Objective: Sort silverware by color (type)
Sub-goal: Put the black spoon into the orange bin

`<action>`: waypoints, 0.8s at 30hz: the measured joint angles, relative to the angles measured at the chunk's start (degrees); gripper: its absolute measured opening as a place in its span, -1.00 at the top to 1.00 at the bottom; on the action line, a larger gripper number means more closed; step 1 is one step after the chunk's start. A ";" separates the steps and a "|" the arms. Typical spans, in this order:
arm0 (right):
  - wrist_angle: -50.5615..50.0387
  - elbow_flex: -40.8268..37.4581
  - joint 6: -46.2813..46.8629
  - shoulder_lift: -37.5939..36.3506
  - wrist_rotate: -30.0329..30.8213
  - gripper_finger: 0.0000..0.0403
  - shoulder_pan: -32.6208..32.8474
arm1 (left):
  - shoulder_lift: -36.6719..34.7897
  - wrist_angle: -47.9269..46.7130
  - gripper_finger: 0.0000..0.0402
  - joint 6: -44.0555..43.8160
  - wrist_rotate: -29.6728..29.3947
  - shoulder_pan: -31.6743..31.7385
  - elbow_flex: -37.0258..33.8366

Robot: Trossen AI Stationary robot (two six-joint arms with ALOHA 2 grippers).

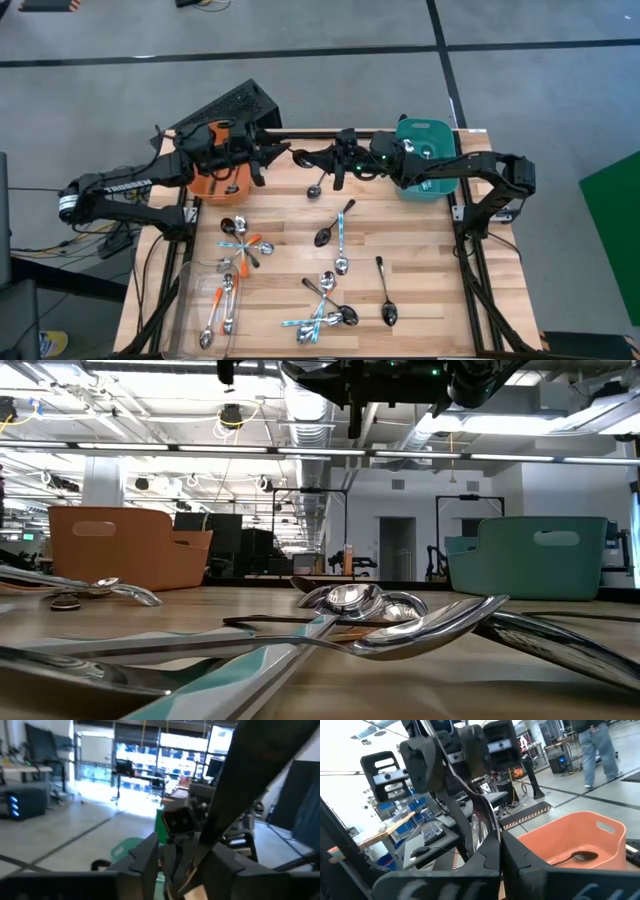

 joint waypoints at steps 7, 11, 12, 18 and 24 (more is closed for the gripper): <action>0.17 0.00 -0.15 0.00 -0.97 0.94 0.00 | 4.83 5.36 0.86 -3.74 4.68 -0.07 0.00; 0.25 -0.04 0.17 0.00 -0.95 0.94 -0.02 | 5.33 6.03 0.97 -3.94 4.53 -0.02 0.00; 0.40 -0.04 0.17 0.00 -1.01 0.94 -0.02 | 5.33 6.46 0.97 -3.71 4.46 -0.03 0.00; 0.91 0.04 0.04 0.00 -1.01 0.94 0.02 | 4.74 7.57 1.00 -1.23 4.17 -0.04 -0.02; 1.07 0.09 0.00 0.00 -1.23 0.92 -0.70 | 4.56 7.52 1.00 -1.29 4.04 0.00 -0.02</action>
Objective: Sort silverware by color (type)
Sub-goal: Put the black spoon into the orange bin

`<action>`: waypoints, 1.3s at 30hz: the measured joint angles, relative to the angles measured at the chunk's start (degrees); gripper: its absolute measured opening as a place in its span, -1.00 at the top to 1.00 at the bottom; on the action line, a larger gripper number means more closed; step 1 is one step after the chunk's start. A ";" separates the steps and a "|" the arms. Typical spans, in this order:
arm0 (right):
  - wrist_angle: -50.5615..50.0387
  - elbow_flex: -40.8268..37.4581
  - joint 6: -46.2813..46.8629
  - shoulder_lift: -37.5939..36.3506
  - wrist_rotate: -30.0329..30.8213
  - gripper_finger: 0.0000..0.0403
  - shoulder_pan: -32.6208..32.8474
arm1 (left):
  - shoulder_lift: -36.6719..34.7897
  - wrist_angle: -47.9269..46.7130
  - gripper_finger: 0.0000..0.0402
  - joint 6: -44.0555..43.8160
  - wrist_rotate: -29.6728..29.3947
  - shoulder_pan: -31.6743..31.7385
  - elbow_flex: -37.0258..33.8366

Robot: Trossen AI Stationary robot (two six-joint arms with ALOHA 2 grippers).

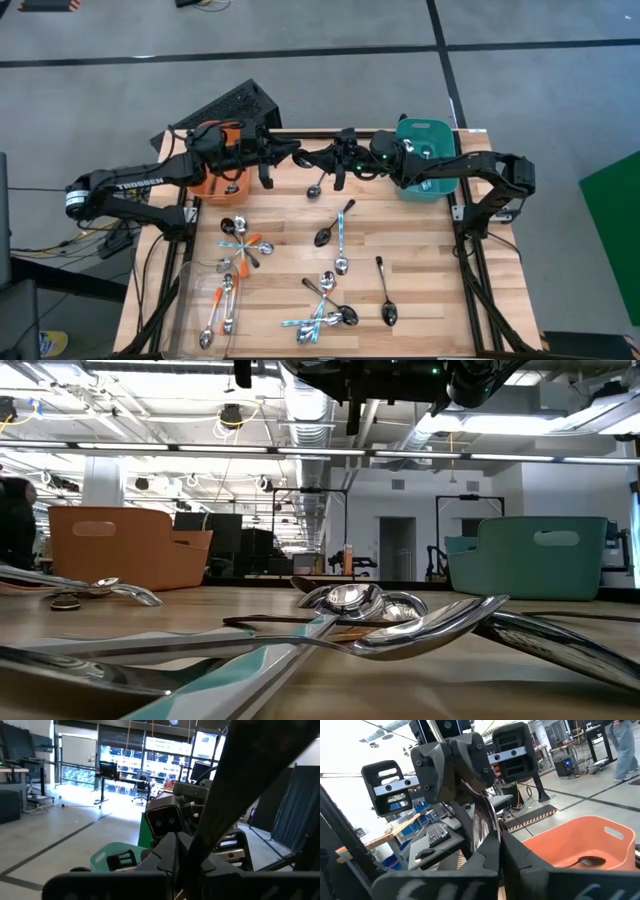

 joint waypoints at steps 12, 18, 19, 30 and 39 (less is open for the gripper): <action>-1.36 -0.13 1.83 -0.02 1.30 0.60 -4.33 | -0.88 -27.44 1.00 -0.44 -5.60 4.01 9.28; -5.97 -0.13 1.95 -0.02 1.42 0.53 -6.92 | -0.90 -50.09 1.00 -0.20 -9.84 10.43 15.96; -6.73 -0.13 1.97 -0.02 1.42 0.53 -7.23 | -0.90 -52.98 1.00 -0.19 -10.29 11.67 16.41; -17.48 -0.13 2.10 -0.04 1.64 0.52 -9.66 | -0.02 -62.85 1.00 -2.99 -6.67 18.30 16.50; -41.19 -0.13 0.07 0.00 3.33 0.50 -12.34 | 0.77 -62.48 0.89 -1.81 -7.41 17.19 16.52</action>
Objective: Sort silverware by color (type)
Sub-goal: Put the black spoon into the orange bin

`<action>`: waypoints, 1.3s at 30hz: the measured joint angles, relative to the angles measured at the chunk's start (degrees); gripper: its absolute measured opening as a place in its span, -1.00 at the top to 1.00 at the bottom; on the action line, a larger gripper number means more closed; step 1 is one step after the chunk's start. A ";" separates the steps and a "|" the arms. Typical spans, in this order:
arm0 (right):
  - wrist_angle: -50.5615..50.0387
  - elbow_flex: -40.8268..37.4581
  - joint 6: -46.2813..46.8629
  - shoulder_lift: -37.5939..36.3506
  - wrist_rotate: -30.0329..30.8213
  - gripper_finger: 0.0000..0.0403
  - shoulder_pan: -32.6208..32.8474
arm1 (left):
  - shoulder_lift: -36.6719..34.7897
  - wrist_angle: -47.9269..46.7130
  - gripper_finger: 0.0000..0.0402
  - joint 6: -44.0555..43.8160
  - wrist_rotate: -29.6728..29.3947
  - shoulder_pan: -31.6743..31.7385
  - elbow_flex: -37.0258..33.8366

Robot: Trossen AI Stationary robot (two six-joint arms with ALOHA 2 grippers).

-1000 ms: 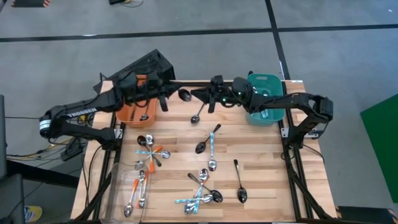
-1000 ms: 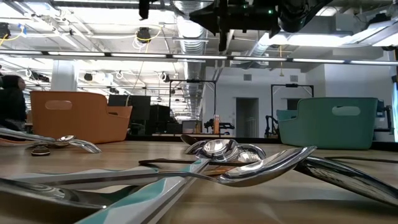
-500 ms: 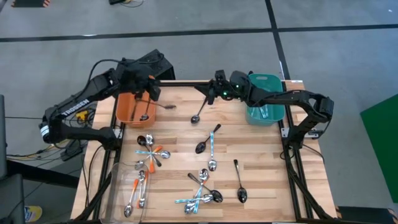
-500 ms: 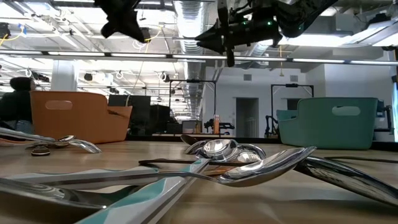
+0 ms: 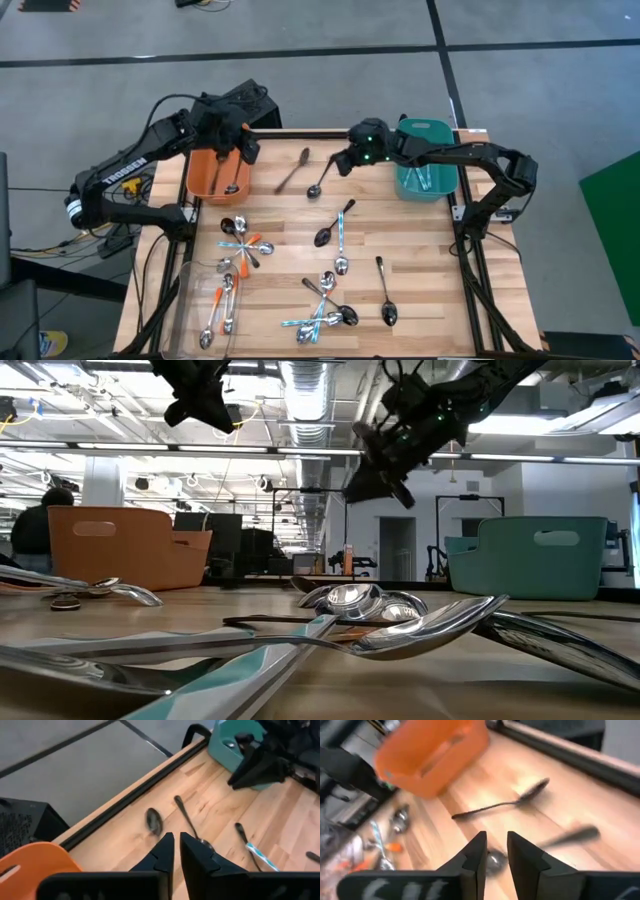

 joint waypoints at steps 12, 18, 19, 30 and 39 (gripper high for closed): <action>-5.55 0.97 -21.35 6.76 2.63 0.08 6.74 | 1.69 4.76 0.53 0.15 0.07 -0.08 -0.02; -4.03 4.36 -33.68 13.95 7.67 0.01 12.65 | 1.97 4.20 0.50 0.13 1.30 -0.58 -0.02; -3.32 4.87 -34.83 15.35 7.79 0.01 12.94 | 1.97 3.72 0.50 0.13 1.42 -0.69 -0.03; -2.90 13.68 -39.98 26.74 7.94 0.08 13.08 | 1.92 -0.08 0.50 -0.27 1.46 -2.89 -0.04; -5.92 16.96 -40.74 30.15 7.36 0.18 13.10 | 1.92 -0.70 0.50 -1.96 1.38 -3.71 -0.04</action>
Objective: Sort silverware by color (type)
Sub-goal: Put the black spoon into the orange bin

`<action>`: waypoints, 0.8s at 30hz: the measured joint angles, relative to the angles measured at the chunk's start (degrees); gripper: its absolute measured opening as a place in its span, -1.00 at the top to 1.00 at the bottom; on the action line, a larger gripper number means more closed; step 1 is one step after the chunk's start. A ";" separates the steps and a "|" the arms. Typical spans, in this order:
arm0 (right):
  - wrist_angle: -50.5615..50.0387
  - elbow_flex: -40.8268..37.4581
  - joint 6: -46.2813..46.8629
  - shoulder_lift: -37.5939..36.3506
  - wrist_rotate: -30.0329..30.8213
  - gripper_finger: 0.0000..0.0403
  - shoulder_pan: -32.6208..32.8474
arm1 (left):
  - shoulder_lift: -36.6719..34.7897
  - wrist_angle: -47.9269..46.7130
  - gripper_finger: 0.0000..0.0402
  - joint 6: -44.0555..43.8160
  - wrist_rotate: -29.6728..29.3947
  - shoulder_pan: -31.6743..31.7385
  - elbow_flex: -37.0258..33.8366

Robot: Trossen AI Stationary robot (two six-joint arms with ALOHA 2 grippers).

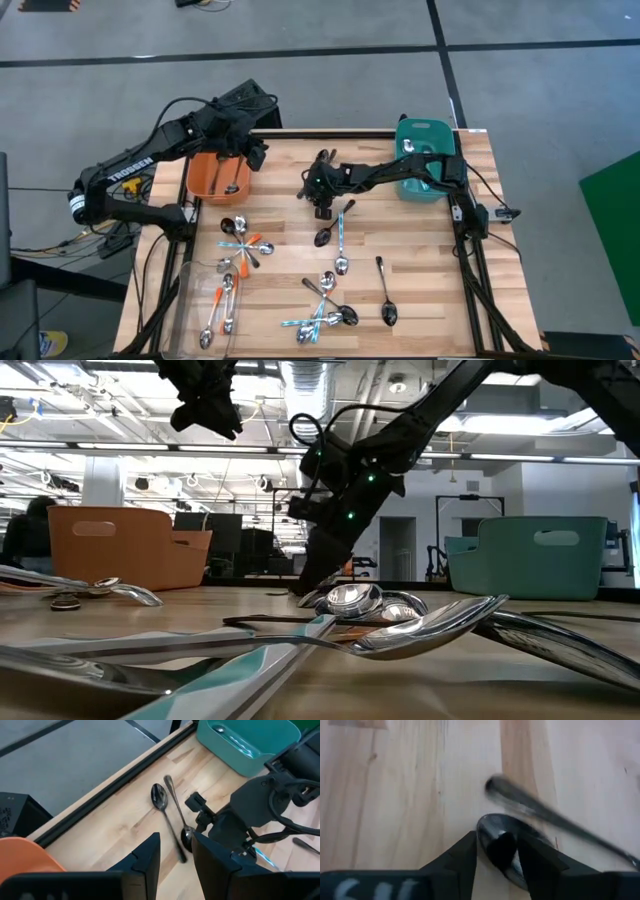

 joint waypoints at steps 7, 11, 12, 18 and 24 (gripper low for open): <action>-2.15 0.13 1.10 -0.36 1.31 0.49 -0.22 | 0.00 -0.28 0.50 -0.35 -1.32 -0.16 0.00; -2.04 0.20 3.55 -0.47 1.85 0.79 -0.87 | 0.00 -0.25 0.50 -0.40 -2.14 -0.14 0.00; -1.93 0.27 4.62 -0.59 1.99 0.86 -1.02 | 0.00 -0.24 0.50 -0.40 -2.14 -0.14 0.00; -6.07 -0.04 14.49 -4.49 -0.73 0.93 -2.09 | 0.00 -0.23 0.50 -0.95 -2.07 -0.23 0.00; -5.48 -0.14 26.10 -15.47 -12.99 0.97 -5.08 | 0.00 0.21 0.50 -0.63 -2.08 -0.47 -0.02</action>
